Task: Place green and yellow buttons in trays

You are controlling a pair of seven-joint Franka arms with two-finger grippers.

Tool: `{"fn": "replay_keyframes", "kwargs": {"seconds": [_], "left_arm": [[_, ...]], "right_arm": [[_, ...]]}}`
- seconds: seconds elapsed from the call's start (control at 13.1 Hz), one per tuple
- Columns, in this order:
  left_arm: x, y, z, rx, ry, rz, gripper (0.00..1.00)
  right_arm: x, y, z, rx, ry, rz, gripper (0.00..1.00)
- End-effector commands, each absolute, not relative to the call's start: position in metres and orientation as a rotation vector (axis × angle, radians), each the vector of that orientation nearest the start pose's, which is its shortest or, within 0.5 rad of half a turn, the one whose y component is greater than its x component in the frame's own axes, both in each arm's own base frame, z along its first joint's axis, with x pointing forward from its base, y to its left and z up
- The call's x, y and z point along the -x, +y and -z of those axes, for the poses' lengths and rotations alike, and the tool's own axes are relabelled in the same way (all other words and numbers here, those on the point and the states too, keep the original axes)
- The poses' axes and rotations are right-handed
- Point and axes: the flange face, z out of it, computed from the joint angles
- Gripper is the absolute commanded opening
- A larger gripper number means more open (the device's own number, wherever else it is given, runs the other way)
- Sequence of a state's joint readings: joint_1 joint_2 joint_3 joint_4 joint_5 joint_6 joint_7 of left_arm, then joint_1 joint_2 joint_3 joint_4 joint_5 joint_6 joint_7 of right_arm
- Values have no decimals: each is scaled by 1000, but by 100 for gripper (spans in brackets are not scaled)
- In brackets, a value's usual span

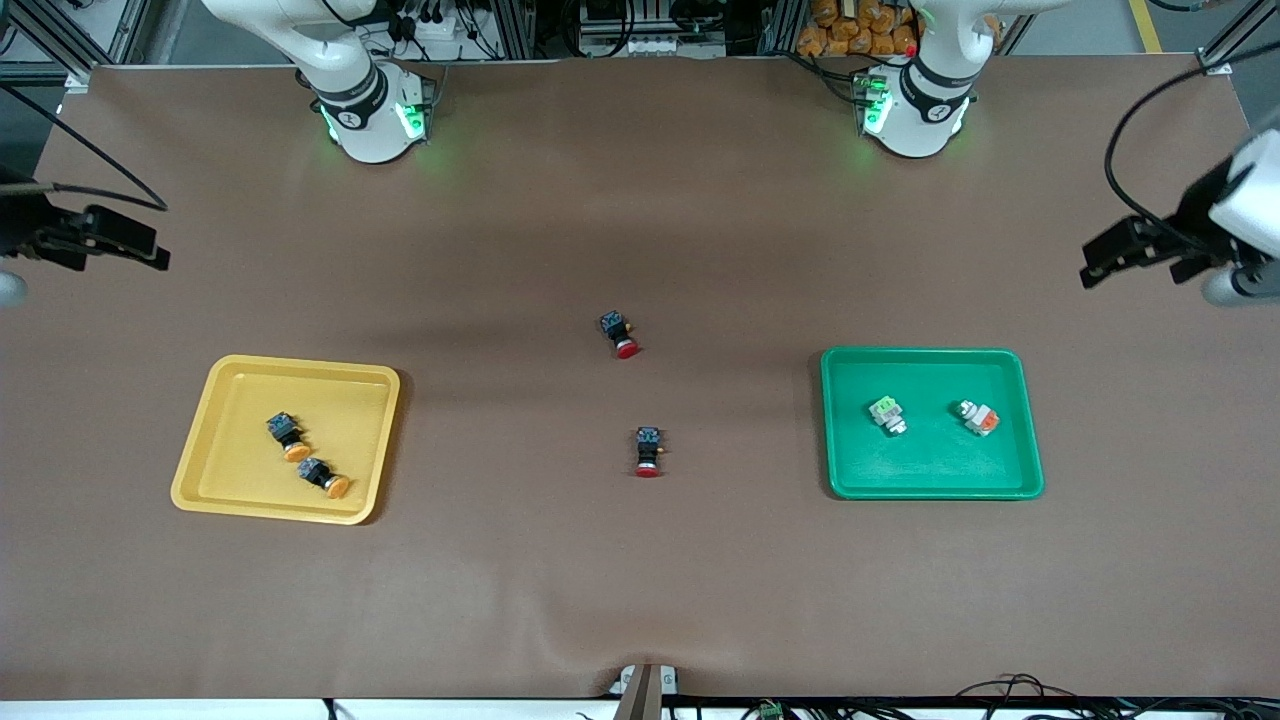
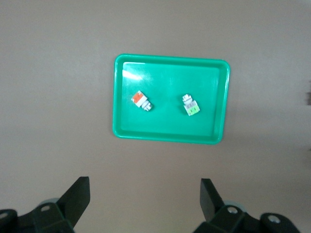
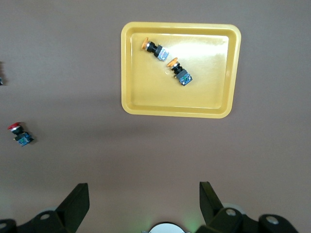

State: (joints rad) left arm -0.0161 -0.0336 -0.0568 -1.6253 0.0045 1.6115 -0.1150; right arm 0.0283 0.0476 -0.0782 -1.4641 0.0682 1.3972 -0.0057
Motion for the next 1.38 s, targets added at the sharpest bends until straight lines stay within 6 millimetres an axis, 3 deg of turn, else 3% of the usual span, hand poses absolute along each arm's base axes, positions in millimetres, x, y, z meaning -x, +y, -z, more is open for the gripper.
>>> {"fn": "replay_keyframes", "kwargs": {"seconds": [0.0,0.38,1.0,1.3], "left_arm": [[-509,-49,-623,3146,-42,23,100],[-495,-53,-633,3148,-5,-13,100],[-503,-48,-646,3142,-14,-15,100],[-506,-47,-641,3134,-32,-42,100]], "right_arm": [[-534,-15,-651,3086,82,-139,100],[-524,-21,-666,3090,96,-103,100],[-525,-21,-666,3093,73,-100,100],[-526,-21,-664,3093,73,-108,100]]}}
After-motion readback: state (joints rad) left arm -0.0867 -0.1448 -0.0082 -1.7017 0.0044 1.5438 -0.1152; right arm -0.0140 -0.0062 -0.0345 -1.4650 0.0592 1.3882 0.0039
